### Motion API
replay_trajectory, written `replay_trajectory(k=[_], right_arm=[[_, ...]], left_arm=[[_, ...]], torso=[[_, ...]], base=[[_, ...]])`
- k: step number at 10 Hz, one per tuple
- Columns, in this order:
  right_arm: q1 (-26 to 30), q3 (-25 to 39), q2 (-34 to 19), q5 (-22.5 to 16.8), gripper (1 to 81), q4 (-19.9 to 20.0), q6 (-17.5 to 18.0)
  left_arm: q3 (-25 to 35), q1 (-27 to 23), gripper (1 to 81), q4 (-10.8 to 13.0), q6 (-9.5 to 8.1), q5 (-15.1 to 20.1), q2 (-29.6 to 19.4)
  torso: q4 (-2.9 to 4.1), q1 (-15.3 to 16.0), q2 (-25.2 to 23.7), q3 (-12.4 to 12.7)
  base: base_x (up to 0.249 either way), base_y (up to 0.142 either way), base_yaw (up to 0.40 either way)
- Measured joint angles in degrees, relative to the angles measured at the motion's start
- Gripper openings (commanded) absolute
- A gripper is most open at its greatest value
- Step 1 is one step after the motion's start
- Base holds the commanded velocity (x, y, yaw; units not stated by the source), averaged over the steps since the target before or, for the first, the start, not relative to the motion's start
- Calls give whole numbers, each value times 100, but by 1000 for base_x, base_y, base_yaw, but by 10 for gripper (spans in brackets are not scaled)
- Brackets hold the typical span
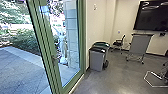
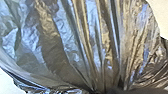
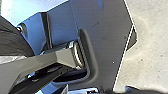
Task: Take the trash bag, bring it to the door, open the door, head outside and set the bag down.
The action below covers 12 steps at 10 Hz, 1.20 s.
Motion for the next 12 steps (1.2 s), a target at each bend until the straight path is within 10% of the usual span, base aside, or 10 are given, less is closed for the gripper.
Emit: replay_trajectory(k=[12], right_arm=[[-1,0,-10,-2,811,0,0]], left_arm=[[-2,0,10,0,-2,-2,1]], torso=[[0,0,0,0]], base=[[185,0,0]])
